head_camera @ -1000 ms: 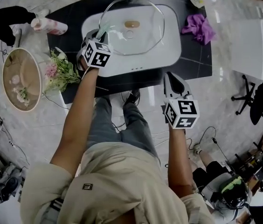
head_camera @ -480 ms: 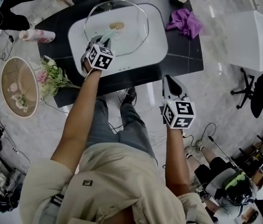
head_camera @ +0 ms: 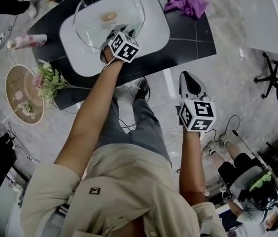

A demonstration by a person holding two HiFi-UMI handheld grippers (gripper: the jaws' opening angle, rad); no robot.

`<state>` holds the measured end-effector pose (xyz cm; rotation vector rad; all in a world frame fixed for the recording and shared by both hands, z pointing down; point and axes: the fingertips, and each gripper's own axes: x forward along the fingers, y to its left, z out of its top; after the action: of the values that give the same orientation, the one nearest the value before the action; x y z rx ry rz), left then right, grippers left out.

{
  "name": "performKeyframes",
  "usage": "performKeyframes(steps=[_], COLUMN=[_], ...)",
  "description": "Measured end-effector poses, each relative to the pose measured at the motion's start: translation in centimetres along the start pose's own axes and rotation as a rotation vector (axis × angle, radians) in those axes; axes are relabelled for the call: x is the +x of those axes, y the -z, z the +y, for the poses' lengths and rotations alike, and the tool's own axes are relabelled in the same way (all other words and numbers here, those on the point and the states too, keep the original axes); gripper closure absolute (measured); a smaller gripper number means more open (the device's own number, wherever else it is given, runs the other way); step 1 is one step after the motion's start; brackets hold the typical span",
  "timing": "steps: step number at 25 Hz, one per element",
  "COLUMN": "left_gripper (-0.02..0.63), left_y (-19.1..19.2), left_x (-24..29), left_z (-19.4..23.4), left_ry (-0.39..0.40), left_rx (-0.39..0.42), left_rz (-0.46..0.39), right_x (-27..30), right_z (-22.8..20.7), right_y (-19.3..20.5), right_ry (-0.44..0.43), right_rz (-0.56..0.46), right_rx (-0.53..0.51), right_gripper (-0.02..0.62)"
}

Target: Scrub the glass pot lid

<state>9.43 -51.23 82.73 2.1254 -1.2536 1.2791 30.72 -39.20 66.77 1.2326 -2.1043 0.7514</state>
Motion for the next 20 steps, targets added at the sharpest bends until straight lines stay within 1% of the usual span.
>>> performKeyframes(steps=[3, 7, 9, 11, 16, 20], left_gripper=[0.512, 0.512, 0.512, 0.512, 0.512, 0.512], left_y=[-1.1, -0.9, -0.8, -0.5, 2.3, 5.5], left_x=[0.4, 0.4, 0.4, 0.2, -1.1, -2.8], left_z=[-0.7, -0.8, -0.7, -0.7, 0.7, 3.5], left_ry=[-0.002, -0.008, -0.012, -0.019, -0.056, -0.084], left_rx=[0.02, 0.029, 0.061, 0.11, 0.21, 0.239], left_rz=[-0.001, 0.005, 0.011, 0.023, 0.074, 0.127], right_x=[-0.4, -0.8, -0.8, -0.7, -0.1, 0.7], right_z=[-0.9, -1.5, -1.5, -1.3, 0.1, 1.6], right_y=[0.9, 1.6, 1.5, 1.2, 0.3, -0.3], right_ry=[0.008, 0.012, 0.011, 0.007, -0.009, -0.028], right_rz=[0.002, 0.002, 0.0, -0.004, -0.012, -0.013], right_rx=[0.017, 0.029, 0.03, 0.026, 0.011, -0.005], right_gripper=[0.568, 0.568, 0.568, 0.568, 0.568, 0.568])
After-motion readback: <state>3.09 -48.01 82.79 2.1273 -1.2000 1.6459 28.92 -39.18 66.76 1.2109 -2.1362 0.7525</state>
